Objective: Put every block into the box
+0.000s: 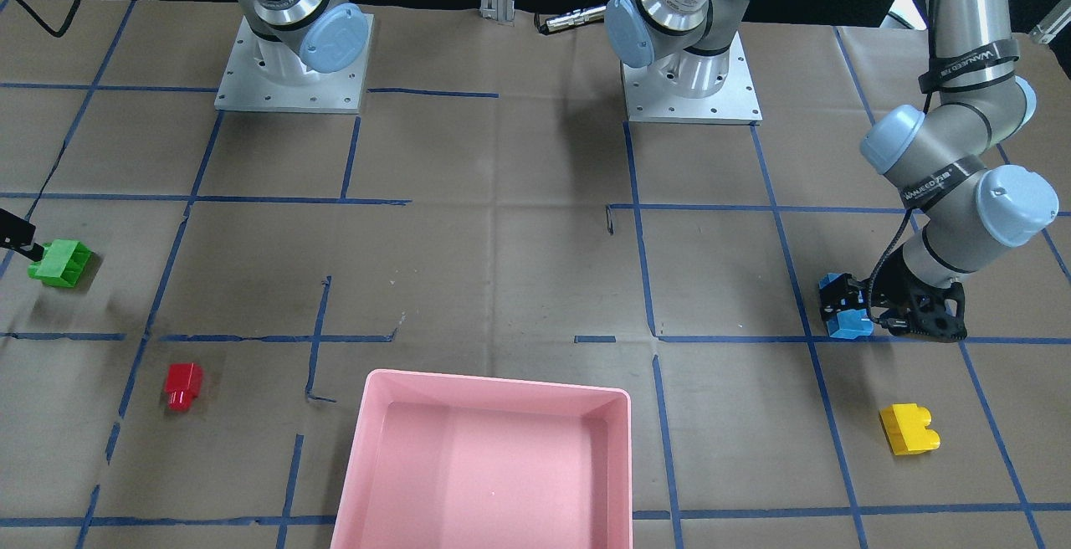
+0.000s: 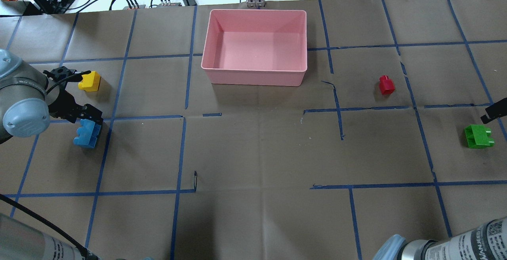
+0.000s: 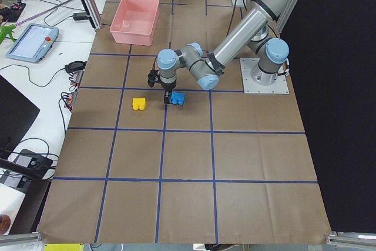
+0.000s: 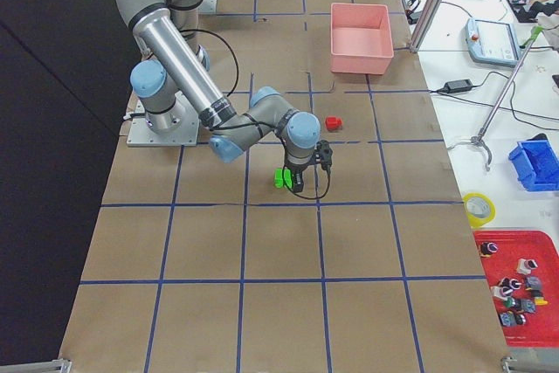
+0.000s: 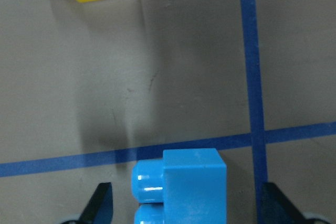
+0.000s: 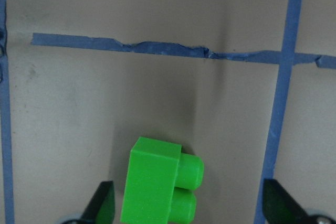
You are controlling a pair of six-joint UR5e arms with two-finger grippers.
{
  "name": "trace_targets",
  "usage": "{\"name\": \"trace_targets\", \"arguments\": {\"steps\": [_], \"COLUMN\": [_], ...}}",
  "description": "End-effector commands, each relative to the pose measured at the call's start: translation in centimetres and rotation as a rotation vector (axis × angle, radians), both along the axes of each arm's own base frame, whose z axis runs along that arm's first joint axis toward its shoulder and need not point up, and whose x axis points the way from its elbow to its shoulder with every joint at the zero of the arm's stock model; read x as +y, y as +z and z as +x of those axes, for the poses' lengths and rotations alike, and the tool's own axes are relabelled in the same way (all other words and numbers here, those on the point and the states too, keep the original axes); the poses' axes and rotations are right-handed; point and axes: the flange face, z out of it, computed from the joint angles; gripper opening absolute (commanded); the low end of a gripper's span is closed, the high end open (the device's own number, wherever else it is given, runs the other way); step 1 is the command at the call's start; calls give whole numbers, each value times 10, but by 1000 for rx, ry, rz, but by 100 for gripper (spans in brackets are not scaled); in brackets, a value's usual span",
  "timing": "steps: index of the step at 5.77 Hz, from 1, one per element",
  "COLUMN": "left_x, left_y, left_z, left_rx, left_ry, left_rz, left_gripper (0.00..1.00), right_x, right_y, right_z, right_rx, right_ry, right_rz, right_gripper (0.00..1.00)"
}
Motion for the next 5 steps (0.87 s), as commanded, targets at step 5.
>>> {"name": "trace_targets", "arguments": {"steps": [5], "left_x": [14], "left_y": [-18], "left_z": [1], "left_rx": [23], "left_ry": [16], "left_rz": [53], "left_gripper": [78], "right_x": [26], "right_y": [-22], "right_z": [32], "right_rx": [77], "right_ry": [-157], "right_rz": [-63], "right_gripper": [98]}}
